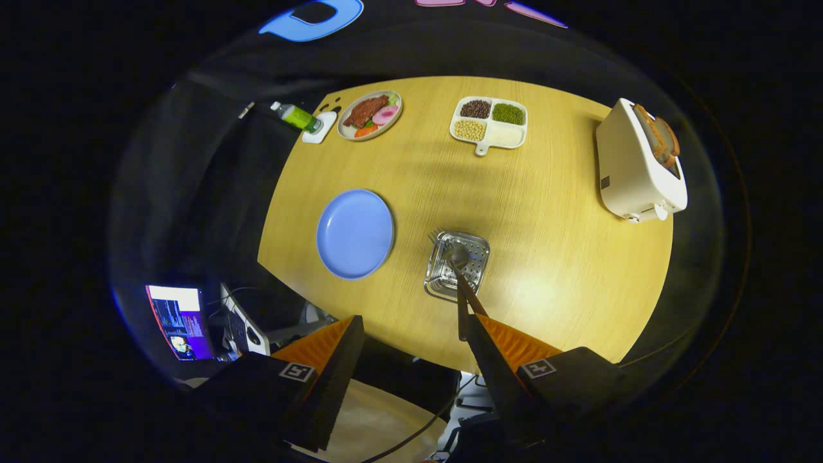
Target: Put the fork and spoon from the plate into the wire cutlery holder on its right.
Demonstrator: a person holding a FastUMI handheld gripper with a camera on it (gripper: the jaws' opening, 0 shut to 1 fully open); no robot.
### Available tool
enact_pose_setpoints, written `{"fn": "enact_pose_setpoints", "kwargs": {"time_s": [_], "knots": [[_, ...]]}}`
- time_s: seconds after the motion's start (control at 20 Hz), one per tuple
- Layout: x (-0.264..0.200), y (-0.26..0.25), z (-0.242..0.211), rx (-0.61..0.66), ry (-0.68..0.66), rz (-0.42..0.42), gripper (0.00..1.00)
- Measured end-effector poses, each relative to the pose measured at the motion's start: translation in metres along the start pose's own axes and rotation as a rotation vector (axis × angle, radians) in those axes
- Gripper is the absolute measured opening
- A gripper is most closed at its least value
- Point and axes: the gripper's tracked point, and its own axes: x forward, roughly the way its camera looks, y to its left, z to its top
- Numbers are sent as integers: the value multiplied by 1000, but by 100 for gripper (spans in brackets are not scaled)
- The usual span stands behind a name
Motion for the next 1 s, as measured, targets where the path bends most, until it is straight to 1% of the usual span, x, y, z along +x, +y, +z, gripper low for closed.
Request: {"fn": "enact_pose_setpoints", "kwargs": {"time_s": [0.1,0.25,0.45,0.55,0.65,0.8,0.9,1.0], "knots": [[-11,12,3,-1,-87,-10,100],[-30,34,7,7,-219,1,99],[-57,63,28,8,-455,-4,99],[-75,72,42,-16,-592,-43,99],[-96,80,47,-32,-704,-94,99],[-137,102,58,-64,-892,-150,99],[-171,117,61,-105,-1017,-189,99],[-198,127,64,-173,-1127,-257,99]]}}
